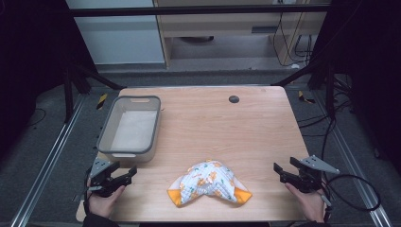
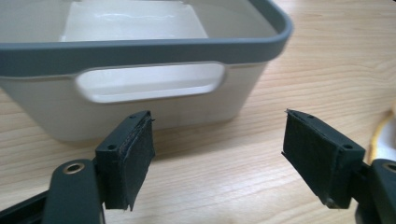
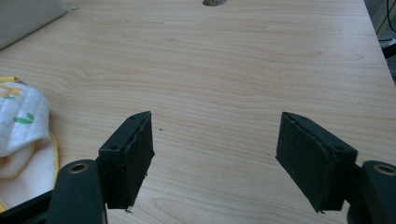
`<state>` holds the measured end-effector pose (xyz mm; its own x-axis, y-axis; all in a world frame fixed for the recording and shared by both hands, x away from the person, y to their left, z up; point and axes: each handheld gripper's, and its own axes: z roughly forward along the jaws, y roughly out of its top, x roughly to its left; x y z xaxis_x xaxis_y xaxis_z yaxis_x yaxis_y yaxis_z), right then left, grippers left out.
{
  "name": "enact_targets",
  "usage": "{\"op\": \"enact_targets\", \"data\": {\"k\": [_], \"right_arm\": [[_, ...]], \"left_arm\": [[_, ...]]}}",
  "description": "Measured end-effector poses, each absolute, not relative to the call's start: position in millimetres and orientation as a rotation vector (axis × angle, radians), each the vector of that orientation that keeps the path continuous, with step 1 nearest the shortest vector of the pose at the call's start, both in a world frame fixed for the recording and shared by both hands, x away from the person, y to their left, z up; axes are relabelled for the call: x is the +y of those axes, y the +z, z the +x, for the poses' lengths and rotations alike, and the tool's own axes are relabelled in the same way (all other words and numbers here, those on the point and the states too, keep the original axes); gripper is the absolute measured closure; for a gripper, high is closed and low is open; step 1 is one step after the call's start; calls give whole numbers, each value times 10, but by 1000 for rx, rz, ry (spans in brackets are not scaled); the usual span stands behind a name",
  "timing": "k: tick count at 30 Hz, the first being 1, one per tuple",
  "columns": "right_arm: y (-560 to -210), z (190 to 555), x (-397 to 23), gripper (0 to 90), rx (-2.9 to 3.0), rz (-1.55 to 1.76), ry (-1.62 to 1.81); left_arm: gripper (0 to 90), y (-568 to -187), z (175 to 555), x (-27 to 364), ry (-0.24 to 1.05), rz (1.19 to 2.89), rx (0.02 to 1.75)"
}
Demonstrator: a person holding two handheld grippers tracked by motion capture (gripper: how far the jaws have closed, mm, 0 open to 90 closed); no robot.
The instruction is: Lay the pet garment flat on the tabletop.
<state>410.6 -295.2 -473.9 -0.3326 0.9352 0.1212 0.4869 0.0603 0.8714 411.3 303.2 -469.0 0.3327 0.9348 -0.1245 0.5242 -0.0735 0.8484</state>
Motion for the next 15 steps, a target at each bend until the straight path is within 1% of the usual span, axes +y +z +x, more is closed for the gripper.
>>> {"op": "enact_targets", "data": {"k": [7,15], "right_arm": [[-4747,4105,-2877,326,1906,1398,1190],[-4658,4148,-2720,326,1947,1369,1215]], "left_arm": [[241,-4643,4045,2905,599,1757,1258],[237,-4541,4095,2901,602,1725,1243]]}}
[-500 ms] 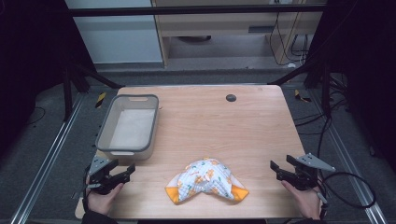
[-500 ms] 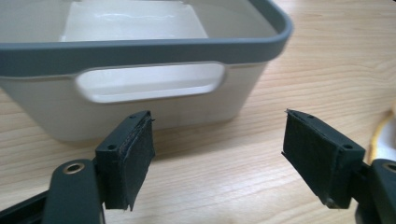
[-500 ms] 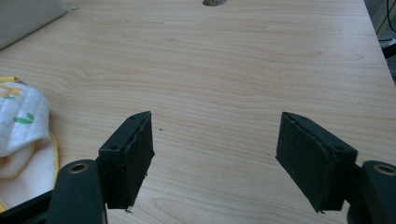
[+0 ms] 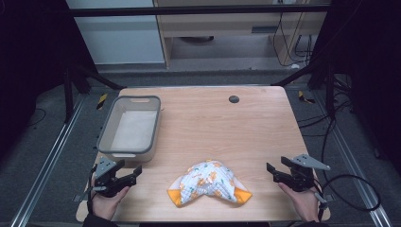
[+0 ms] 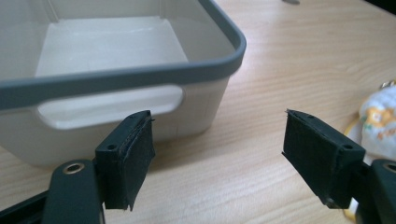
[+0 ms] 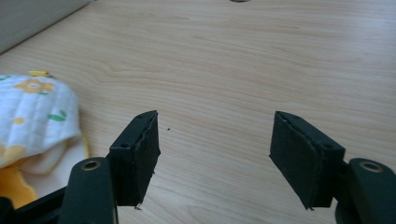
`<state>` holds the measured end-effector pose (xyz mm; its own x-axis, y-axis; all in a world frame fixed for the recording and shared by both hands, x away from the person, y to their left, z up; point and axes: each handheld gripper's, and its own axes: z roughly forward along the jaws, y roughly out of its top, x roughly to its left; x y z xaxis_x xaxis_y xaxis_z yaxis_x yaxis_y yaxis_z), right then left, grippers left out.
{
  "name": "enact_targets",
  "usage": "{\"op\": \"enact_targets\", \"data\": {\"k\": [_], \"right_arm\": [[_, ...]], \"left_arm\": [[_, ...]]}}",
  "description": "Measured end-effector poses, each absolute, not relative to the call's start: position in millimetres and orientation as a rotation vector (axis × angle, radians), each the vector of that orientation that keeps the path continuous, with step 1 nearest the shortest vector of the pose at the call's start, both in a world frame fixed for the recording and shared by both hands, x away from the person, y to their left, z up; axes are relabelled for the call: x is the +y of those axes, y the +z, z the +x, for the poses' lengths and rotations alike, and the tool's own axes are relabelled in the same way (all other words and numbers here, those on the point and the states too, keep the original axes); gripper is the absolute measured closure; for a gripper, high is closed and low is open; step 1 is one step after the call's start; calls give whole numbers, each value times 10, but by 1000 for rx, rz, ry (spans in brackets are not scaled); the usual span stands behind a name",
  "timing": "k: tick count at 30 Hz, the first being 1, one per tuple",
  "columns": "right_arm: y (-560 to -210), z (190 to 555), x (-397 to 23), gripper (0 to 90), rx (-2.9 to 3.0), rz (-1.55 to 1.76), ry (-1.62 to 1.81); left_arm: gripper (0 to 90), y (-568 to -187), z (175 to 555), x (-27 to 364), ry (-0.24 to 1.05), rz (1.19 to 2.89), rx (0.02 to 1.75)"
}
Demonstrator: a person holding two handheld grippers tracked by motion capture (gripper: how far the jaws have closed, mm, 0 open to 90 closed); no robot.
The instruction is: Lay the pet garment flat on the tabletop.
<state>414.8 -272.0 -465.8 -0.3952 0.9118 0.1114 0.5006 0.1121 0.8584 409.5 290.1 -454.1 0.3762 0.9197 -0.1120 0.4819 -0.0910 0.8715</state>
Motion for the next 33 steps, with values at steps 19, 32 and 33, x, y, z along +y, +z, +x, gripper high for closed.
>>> {"op": "enact_targets", "data": {"k": [19,32,33], "right_arm": [[-4207,4412,-2442,331,1953,1237,1277],[-4286,4486,-2148,385,2064,1214,1305],[-4313,4485,-2105,389,2093,1210,1293]], "left_arm": [[309,-4139,4314,2495,613,1737,1118],[356,-4171,4462,1960,519,1813,1064],[362,-4192,4470,1928,509,1823,1064]]}}
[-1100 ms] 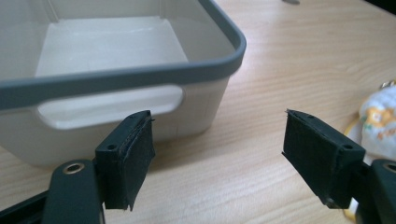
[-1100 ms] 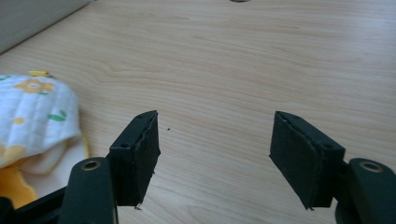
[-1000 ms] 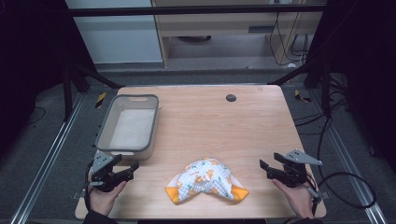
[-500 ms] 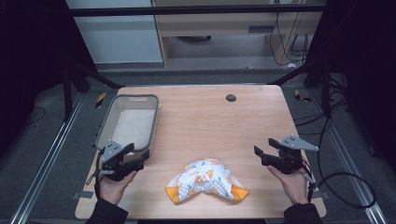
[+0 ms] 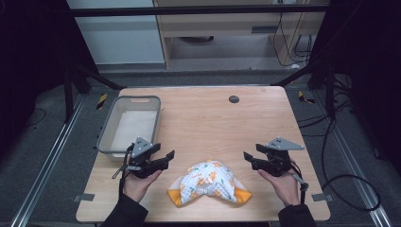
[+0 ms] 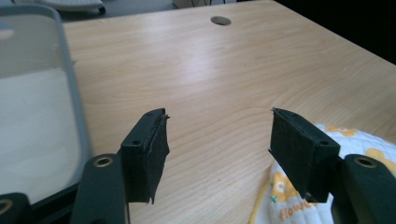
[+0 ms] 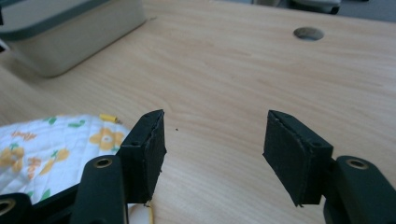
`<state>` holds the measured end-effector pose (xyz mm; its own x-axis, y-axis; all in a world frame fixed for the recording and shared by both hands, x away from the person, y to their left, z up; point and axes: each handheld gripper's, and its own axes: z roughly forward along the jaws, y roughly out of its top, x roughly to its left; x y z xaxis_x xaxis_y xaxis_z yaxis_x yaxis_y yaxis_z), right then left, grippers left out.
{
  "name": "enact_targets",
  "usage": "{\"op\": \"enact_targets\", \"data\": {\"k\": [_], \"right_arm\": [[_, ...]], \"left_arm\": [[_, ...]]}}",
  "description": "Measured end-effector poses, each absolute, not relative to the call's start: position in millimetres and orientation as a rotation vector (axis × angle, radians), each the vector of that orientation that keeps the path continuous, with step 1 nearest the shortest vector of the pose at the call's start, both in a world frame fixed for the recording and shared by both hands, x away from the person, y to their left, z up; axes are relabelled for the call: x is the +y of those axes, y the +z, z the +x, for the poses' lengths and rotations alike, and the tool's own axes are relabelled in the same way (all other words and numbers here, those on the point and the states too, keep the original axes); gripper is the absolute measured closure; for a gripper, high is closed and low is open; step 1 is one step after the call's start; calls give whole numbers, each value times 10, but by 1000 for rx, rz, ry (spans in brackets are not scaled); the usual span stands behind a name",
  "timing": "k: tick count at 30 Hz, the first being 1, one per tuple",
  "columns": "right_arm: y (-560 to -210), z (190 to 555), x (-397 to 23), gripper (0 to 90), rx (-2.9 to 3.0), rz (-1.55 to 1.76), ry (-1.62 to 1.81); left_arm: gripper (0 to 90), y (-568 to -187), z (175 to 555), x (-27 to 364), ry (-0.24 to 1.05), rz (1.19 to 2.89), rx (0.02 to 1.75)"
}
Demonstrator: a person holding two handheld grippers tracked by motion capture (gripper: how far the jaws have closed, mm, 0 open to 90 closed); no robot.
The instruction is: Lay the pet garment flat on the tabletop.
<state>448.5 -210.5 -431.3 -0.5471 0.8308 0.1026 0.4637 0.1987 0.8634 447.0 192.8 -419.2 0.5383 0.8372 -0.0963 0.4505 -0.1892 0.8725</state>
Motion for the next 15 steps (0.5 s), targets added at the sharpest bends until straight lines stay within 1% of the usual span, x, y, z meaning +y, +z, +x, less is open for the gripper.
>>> {"op": "enact_targets", "data": {"k": [7,15], "right_arm": [[-4409,4462,-1949,398,2174,1187,1295],[-4569,4484,-1761,410,2263,1173,1261]], "left_arm": [[375,-4379,4467,1756,453,1909,1051],[380,-4496,4466,1553,393,1983,1023]]}}
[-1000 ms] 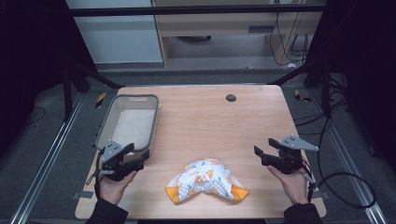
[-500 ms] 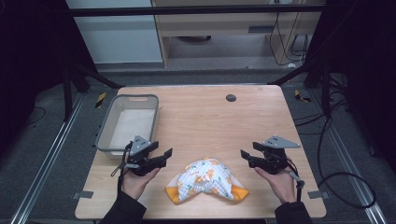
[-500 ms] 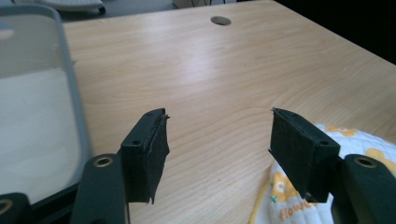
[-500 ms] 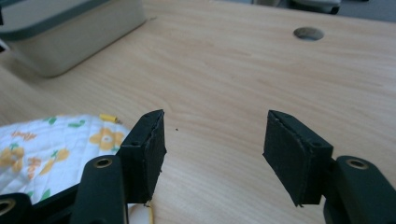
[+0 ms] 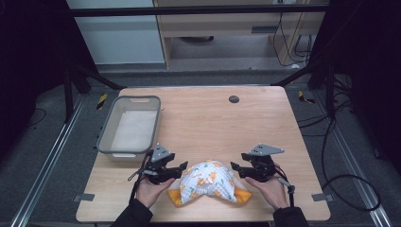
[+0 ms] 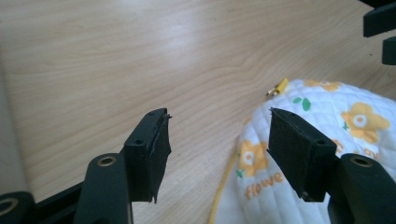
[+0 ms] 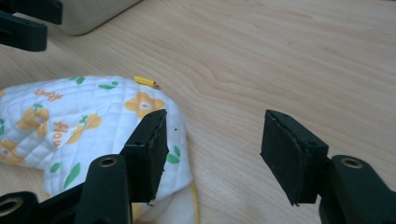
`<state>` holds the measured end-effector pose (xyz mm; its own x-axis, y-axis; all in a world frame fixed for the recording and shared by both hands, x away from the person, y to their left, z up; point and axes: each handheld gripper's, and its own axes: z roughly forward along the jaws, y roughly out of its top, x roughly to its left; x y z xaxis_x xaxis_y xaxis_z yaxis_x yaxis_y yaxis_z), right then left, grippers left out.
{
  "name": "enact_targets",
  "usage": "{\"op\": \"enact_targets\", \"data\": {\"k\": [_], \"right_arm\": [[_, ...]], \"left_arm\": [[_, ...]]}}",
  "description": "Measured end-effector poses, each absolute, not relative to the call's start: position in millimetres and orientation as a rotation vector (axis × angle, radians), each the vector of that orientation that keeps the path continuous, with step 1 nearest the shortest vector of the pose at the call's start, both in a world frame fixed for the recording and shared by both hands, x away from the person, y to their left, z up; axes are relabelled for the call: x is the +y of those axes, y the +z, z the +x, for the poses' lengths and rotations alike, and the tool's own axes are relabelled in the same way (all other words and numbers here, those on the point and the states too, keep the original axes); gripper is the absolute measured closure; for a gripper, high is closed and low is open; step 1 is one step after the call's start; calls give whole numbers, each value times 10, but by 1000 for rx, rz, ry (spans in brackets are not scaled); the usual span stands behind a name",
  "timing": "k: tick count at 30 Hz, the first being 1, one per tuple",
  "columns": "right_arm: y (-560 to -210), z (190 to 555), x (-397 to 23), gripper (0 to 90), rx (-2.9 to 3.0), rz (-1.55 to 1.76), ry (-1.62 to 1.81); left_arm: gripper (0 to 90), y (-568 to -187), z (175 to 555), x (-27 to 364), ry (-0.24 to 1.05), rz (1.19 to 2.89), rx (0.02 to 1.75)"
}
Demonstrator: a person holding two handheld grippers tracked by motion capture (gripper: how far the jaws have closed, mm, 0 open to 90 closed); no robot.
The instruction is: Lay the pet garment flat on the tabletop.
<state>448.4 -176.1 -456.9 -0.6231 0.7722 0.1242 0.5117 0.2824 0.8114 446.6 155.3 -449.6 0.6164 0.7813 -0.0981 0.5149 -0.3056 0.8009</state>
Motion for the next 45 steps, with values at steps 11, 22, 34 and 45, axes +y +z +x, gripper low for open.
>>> {"op": "enact_targets", "data": {"k": [11,22,34,45], "right_arm": [[-4733,4456,-1612,442,2383,1167,1271],[-4849,4417,-1530,578,2451,1147,1264],[-4910,4414,-1488,829,2493,1125,1225],[-4752,4376,-1584,855,2378,1086,1309]], "left_arm": [[447,-4684,4461,1386,287,2068,994],[556,-4791,4413,1310,260,2118,971],[722,-4879,4446,1216,225,2166,960],[872,-4751,4411,1261,266,2140,932]]}}
